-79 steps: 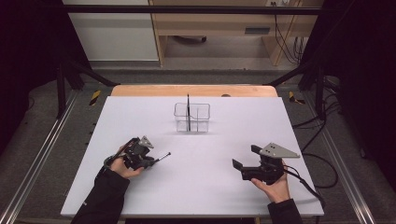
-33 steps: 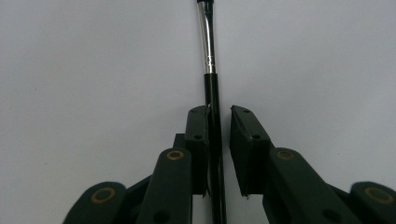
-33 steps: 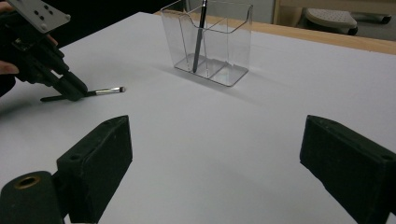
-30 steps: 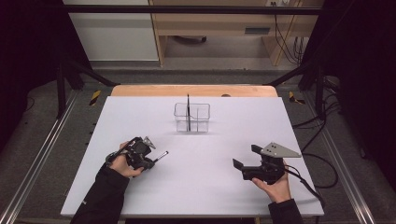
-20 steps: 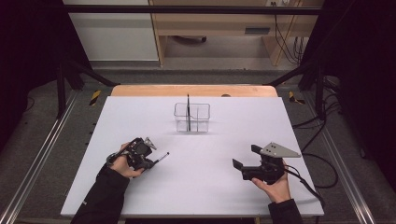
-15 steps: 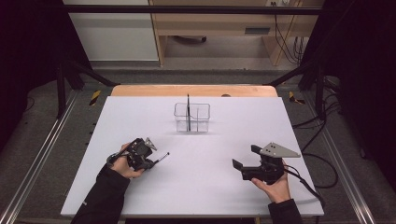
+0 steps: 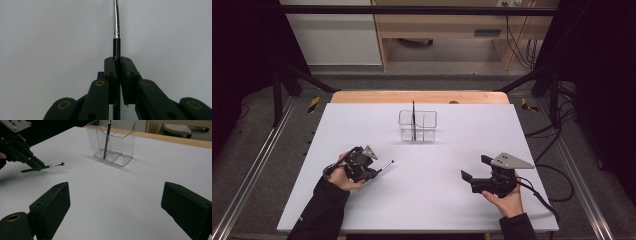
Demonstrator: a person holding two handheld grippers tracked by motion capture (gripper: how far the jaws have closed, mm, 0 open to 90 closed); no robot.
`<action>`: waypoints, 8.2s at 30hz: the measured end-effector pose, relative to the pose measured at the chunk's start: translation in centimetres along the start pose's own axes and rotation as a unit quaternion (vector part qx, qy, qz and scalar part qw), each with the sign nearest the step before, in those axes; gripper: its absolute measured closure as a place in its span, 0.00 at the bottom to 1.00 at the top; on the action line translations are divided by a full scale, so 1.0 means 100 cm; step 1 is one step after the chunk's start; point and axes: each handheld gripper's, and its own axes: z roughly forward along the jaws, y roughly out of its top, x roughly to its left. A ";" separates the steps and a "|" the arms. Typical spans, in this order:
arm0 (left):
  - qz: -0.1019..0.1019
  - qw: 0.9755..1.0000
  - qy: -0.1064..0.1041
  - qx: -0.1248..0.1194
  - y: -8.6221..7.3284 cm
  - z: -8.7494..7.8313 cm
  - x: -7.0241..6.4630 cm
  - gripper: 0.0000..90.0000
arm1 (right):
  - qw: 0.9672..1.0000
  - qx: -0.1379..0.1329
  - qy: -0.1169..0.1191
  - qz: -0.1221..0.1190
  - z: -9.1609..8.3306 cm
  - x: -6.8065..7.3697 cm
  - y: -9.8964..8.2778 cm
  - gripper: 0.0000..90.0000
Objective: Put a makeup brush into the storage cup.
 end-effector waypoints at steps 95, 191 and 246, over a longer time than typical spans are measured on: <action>-0.094 0.953 0.028 -0.287 0.012 -0.036 -0.062 0.92 | 0.995 -0.075 0.025 0.054 0.027 0.033 0.039 0.07; -0.075 0.933 0.016 -0.350 0.058 -0.033 -0.103 0.92 | 0.981 -0.089 0.085 0.153 0.075 0.074 0.061 0.38; -0.069 0.931 0.017 -0.359 0.062 -0.032 -0.112 0.92 | 0.970 -0.086 0.116 0.194 0.078 0.076 0.060 0.93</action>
